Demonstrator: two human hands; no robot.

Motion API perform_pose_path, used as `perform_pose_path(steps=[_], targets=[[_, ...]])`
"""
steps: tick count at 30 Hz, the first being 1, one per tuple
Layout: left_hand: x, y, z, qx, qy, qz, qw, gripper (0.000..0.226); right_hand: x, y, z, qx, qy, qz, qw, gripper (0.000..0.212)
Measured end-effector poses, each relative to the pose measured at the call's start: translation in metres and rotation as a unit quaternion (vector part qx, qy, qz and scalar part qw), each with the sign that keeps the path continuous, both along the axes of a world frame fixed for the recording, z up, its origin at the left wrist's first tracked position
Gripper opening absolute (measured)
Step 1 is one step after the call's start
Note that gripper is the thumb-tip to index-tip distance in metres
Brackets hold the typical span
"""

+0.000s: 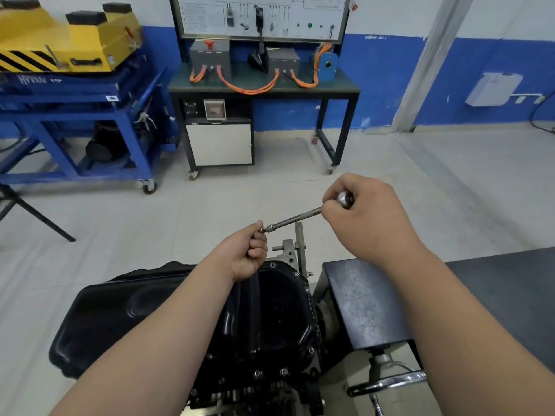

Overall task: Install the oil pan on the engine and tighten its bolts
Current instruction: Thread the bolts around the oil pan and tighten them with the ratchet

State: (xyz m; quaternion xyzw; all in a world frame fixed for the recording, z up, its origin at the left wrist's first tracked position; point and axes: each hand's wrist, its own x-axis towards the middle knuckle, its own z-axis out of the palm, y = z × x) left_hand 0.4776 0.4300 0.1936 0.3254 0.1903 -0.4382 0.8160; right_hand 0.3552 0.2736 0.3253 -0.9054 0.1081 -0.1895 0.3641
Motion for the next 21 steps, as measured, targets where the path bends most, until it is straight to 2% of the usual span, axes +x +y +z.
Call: perform_pose_path(steps=[7,11,16,21], targets=[[-0.002,0.007,0.004,-0.064,0.029,-0.075,0.995,0.025,-0.007,-0.015,0.005,-0.003,-0.041,-0.01,0.999,0.014],[-0.009,0.003,0.004,-0.072,0.024,-0.094,0.993,0.024,-0.011,-0.014,-0.005,-0.088,0.012,0.005,0.996,0.01],[-0.005,-0.002,0.0,-0.03,0.031,-0.042,0.998,0.028,-0.017,-0.018,-0.007,0.006,-0.05,0.014,0.999,0.015],[-0.002,-0.002,-0.003,-0.033,0.033,-0.021,0.999,0.025,-0.011,-0.023,-0.003,0.048,-0.06,0.022,0.997,0.02]])
